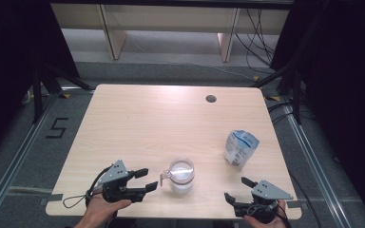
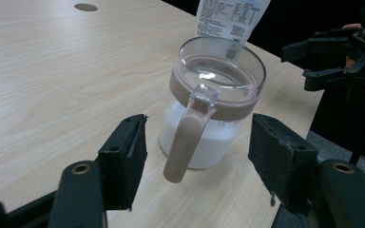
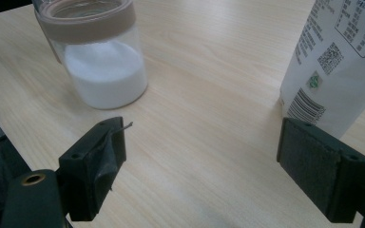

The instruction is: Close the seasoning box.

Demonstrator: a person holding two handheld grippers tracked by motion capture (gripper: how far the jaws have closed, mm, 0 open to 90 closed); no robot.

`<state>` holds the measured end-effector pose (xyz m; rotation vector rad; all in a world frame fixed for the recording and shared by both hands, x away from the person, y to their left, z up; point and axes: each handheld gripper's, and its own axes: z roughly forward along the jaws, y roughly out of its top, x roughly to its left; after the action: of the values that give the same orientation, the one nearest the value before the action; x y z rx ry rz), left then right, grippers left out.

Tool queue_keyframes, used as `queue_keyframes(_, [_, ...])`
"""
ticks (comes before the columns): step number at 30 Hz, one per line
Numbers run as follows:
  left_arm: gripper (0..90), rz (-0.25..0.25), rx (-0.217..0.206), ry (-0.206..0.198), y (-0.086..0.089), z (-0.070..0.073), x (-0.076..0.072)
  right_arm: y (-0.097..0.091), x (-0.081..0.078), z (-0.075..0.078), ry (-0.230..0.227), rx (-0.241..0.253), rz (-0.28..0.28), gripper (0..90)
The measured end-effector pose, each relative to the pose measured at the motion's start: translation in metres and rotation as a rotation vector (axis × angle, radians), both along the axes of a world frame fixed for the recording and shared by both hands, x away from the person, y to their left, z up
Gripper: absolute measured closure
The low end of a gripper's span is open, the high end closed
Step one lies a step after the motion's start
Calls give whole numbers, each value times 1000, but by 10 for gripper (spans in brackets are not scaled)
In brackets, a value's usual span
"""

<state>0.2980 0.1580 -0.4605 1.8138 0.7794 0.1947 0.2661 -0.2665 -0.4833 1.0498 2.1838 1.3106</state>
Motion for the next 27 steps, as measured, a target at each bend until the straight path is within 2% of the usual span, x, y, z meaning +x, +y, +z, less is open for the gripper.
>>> queue_keyframes(3, [337,-10,6,-1,3,-3,-1,1,-1,0,6,1,-3,177])
queue_keyframes(8, [314,2,20,11,6,-6,-4,2,-1,0,2,6,-7,174])
queue_keyframes(9, [309,1,17,13,6,-6,-4,1,0,0,-24,-9,-4,174])
queue_keyframes(10, [303,-7,25,12,8,-7,-4,2,-2,1,-1,0,-9,174])
queue_keyframes(12, [296,-16,18,16,9,-9,-5,2,-2,0,-3,8,-9,163])
queue_keyframes(13, [293,-16,22,18,9,-10,-7,4,-4,1,22,33,-22,162])
queue_keyframes(16, [282,-22,40,20,10,-12,-9,4,-5,1,29,36,-15,159])
queue_keyframes(18, [271,-25,46,24,11,-14,-11,1,-3,0,-4,4,3,159])
queue_keyframes(19, [262,-29,46,25,11,-15,-11,2,-4,-1,7,17,2,159])
queue_keyframes(20, [256,-32,54,27,13,-15,-11,4,-7,0,36,29,-11,159])
queue_keyframes(21, [255,-30,58,30,13,-16,-12,4,-7,0,34,24,-9,159])
queue_keyframes(22, [249,-38,60,30,14,-17,-12,3,-6,-1,6,5,-4,159])
queue_keyframes(23, [240,-25,52,51,13,-18,-14,3,-6,-1,14,12,5,159])
queue_keyframes(25, [229,-31,56,52,14,-20,-16,3,-9,-1,41,19,3,159])
queue_keyframes(27, [221,-32,63,49,15,-22,-18,2,-10,-1,23,-7,6,159])
